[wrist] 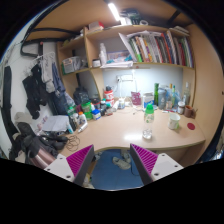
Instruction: Pour water
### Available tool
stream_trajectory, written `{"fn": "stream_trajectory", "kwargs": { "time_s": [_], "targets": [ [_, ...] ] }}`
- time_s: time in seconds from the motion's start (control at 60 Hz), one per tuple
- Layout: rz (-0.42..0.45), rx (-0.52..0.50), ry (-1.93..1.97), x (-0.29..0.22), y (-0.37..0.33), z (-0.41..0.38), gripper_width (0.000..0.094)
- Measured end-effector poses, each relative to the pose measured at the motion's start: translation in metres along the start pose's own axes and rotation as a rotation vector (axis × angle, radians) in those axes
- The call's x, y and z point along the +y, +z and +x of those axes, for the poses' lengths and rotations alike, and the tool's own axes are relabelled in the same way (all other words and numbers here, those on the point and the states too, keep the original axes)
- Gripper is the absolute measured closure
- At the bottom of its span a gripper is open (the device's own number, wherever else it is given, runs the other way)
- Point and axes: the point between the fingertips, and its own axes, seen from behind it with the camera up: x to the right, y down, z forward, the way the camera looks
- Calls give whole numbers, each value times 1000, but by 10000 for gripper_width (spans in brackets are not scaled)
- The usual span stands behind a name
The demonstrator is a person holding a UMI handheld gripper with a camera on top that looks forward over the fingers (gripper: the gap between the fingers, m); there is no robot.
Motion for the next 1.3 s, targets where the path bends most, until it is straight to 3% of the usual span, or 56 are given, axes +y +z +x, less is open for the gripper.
{"fn": "stream_trajectory", "kwargs": {
  "time_s": [0.283, 0.6, 0.867, 1.133, 1.167, 1.217, 1.3],
  "targets": [
    [69, 40, -61, -14, -11, -44, 110],
    [164, 114, -102, -34, 35, 24, 108],
    [202, 229, -96, -30, 179, 170, 111],
    [246, 194, -122, -24, 335, 231, 113],
    [254, 191, -136, -27, 346, 234, 135],
    [248, 195, -162, -29, 361, 239, 460],
    [256, 256, -176, -37, 367, 252, 492]
  ]
}}
